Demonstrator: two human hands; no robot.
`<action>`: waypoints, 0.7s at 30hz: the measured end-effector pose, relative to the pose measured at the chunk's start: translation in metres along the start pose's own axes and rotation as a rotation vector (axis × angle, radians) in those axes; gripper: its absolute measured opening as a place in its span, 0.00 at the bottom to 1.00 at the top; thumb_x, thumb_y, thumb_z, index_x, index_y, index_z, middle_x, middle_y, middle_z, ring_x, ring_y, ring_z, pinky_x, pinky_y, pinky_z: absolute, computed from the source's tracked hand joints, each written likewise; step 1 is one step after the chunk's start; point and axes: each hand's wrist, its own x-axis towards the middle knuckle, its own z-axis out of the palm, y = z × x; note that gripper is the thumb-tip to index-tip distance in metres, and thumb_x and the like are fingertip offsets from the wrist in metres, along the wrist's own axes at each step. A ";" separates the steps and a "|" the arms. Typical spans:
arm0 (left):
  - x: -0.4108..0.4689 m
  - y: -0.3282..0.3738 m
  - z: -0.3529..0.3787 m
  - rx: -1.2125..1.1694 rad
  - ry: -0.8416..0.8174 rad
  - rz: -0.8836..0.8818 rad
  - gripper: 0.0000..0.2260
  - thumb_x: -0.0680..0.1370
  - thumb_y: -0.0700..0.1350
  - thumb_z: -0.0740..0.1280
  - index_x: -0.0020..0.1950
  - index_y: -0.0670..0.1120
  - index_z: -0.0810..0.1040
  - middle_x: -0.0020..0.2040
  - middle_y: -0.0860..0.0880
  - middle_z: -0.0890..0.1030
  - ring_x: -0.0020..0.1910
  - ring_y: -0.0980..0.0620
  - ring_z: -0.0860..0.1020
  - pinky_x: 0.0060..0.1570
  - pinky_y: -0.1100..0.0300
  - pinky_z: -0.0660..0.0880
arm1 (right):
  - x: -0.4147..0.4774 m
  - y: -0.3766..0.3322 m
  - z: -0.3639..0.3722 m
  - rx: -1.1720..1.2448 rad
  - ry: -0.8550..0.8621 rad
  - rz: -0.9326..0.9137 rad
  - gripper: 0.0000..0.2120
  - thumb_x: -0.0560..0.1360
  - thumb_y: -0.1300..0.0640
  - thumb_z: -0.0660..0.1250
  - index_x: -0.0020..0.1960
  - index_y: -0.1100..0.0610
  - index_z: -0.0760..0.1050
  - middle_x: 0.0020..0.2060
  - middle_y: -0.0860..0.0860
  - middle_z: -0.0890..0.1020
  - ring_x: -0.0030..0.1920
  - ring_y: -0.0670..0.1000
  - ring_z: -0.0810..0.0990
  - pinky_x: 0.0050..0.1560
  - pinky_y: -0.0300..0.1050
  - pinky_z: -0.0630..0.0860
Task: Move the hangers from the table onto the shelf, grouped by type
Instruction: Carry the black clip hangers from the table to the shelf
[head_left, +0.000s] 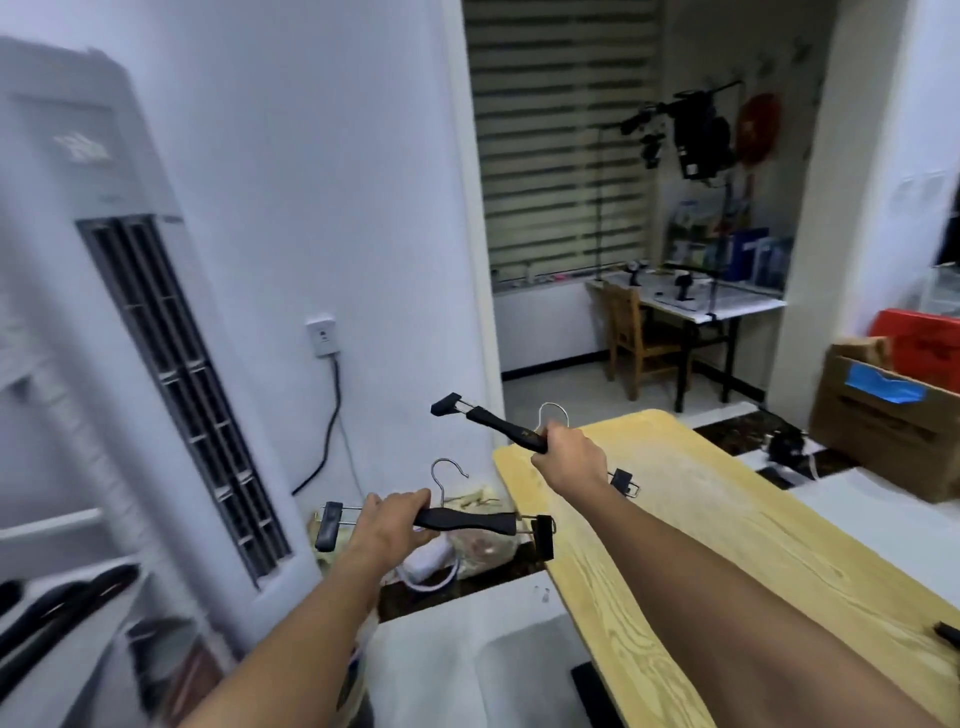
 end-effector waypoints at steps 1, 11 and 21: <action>-0.010 -0.005 -0.002 0.012 -0.006 -0.038 0.10 0.77 0.54 0.63 0.45 0.52 0.63 0.41 0.55 0.72 0.53 0.48 0.76 0.51 0.56 0.63 | -0.001 -0.006 0.004 0.010 -0.014 -0.024 0.12 0.76 0.56 0.63 0.59 0.56 0.72 0.51 0.55 0.81 0.53 0.59 0.80 0.46 0.46 0.72; -0.151 -0.081 -0.023 0.134 -0.025 -0.424 0.10 0.77 0.54 0.64 0.42 0.53 0.65 0.48 0.53 0.79 0.56 0.49 0.76 0.46 0.56 0.58 | -0.051 -0.095 0.071 0.102 -0.199 -0.286 0.12 0.75 0.58 0.62 0.58 0.57 0.74 0.51 0.55 0.81 0.53 0.59 0.80 0.49 0.47 0.74; -0.317 -0.120 -0.053 0.100 -0.020 -0.790 0.09 0.76 0.54 0.65 0.45 0.53 0.65 0.53 0.52 0.80 0.58 0.49 0.75 0.54 0.54 0.62 | -0.141 -0.229 0.110 0.195 -0.348 -0.647 0.09 0.75 0.57 0.63 0.54 0.58 0.73 0.48 0.56 0.81 0.46 0.59 0.79 0.41 0.46 0.72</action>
